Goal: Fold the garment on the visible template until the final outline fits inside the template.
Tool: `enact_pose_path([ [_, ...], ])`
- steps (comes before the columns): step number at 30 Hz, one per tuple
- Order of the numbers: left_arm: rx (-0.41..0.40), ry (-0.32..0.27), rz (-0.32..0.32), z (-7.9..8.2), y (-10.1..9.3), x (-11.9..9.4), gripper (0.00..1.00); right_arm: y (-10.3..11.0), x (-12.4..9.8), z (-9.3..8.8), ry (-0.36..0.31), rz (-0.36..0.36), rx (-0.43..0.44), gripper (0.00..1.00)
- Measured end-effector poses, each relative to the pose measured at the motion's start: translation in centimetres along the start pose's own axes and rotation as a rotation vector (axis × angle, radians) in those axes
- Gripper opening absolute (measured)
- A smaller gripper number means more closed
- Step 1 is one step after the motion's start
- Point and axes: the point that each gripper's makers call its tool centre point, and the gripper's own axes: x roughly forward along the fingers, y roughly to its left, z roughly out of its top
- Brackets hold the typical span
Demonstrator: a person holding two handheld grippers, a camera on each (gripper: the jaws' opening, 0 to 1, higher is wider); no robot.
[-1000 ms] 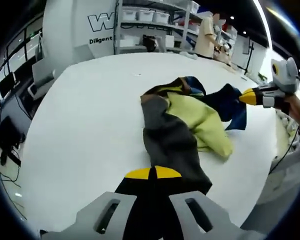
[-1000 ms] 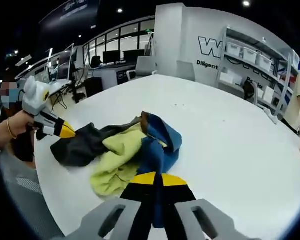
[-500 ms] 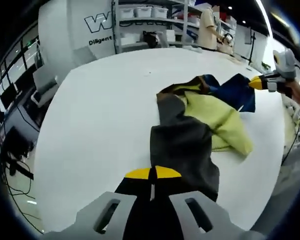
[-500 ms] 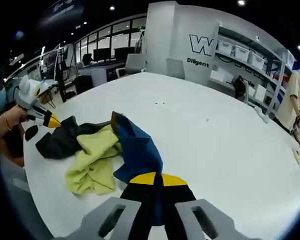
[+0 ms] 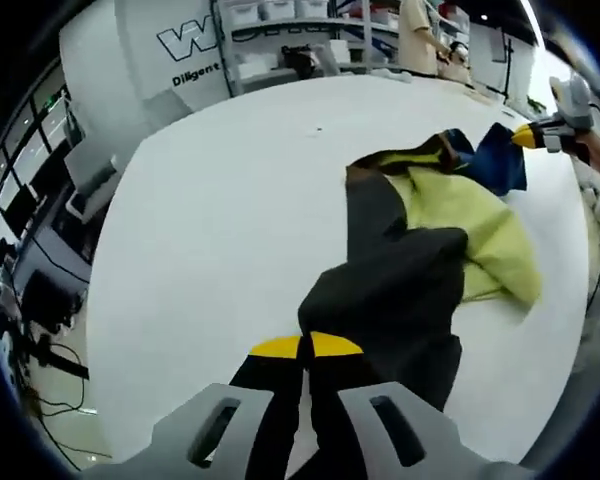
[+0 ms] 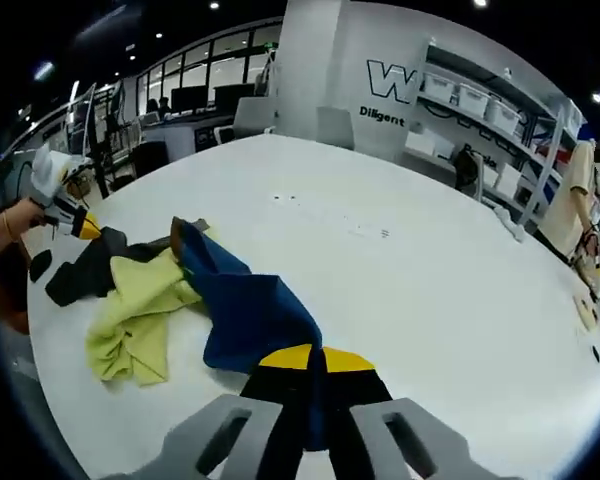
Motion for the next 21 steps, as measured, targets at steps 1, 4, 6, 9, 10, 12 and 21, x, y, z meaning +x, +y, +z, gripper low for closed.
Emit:
enact_pose_path([
  [1, -0.001, 0.004, 0.002, 0.0, 0.2, 0.1, 0.00, -0.2, 0.1, -0.1, 0.005, -0.001, 0.014, 0.00],
  [4, 0.002, 0.022, 0.010, 0.0, 1.0, 0.7, 0.00, -1.2, 0.4, -0.4, 0.010, -0.007, 0.040, 0.00],
  [6, 0.009, 0.034, 0.016, -0.2, 1.5, 1.1, 0.00, -1.7, 0.6, -0.7, 0.013, -0.014, 0.045, 0.00],
  [9, 0.013, 0.059, 0.028, -0.6, 2.3, 1.7, 0.00, -2.5, 0.9, -1.1, 0.020, -0.019, 0.077, 0.00],
  [10, 0.016, 0.065, 0.031, -0.7, 2.5, 1.9, 0.00, -2.8, 0.9, -1.3, 0.024, -0.019, 0.088, 0.00],
  [12, 0.033, 0.082, 0.041, -0.8, 3.1, 2.3, 0.00, -3.3, 1.1, -1.5, 0.030, -0.022, 0.097, 0.00],
  [21, 0.068, 0.105, 0.065, -0.1, 4.6, 3.4, 0.00, -6.2, 2.3, -2.0, 0.062, -0.040, 0.121, 0.00],
])
